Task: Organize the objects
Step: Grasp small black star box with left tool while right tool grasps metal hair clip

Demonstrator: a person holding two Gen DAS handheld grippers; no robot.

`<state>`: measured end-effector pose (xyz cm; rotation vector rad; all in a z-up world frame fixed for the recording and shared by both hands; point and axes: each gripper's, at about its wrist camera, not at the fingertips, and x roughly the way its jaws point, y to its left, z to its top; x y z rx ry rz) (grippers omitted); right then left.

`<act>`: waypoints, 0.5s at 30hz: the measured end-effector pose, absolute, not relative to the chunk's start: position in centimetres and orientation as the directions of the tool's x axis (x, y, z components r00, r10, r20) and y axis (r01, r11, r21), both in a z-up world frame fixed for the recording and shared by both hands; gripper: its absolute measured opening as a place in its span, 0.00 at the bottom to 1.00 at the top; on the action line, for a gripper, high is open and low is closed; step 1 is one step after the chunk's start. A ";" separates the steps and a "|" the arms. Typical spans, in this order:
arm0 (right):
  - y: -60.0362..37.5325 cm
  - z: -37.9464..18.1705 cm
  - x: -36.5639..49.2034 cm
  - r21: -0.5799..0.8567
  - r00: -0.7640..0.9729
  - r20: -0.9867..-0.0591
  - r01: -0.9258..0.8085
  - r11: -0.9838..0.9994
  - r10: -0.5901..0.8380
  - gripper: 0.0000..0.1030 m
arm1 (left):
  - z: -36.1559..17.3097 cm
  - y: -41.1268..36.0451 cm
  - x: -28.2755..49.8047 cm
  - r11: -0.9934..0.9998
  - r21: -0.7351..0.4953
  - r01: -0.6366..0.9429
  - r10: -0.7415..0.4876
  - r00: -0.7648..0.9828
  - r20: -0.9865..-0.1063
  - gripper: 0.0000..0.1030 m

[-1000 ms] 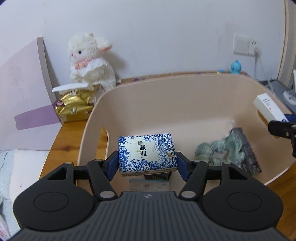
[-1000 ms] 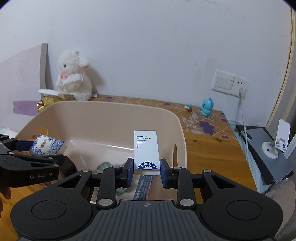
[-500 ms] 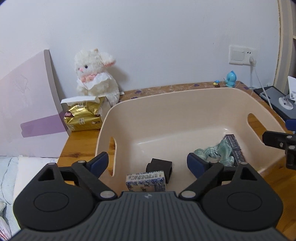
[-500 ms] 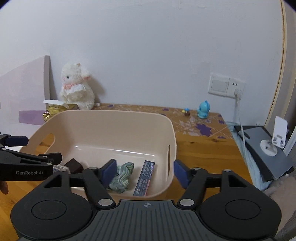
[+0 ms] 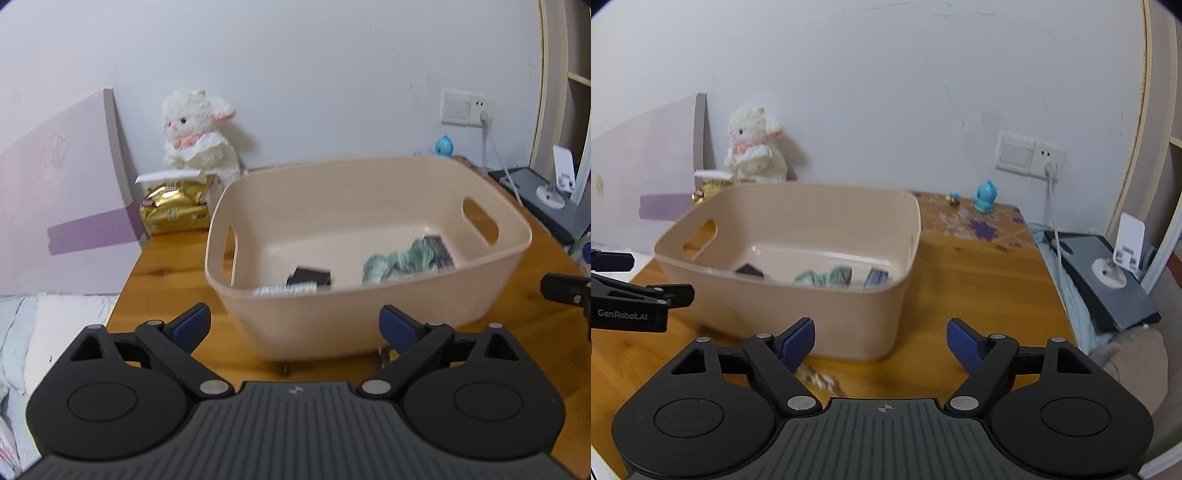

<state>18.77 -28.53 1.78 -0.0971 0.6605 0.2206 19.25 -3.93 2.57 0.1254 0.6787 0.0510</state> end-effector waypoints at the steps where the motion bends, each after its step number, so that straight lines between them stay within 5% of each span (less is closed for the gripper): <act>1: -28.7 1.5 18.5 -0.023 0.760 -0.627 -0.235 0.972 0.170 0.78 | 2.1 -4.0 18.9 0.991 0.132 -0.004 0.087 0.771 -0.631 0.95; 15: -29.0 -3.5 17.6 -0.060 0.671 -0.728 -0.267 0.962 0.140 0.78 | -3.6 -4.2 17.5 0.995 0.087 0.042 0.035 0.683 -0.730 0.95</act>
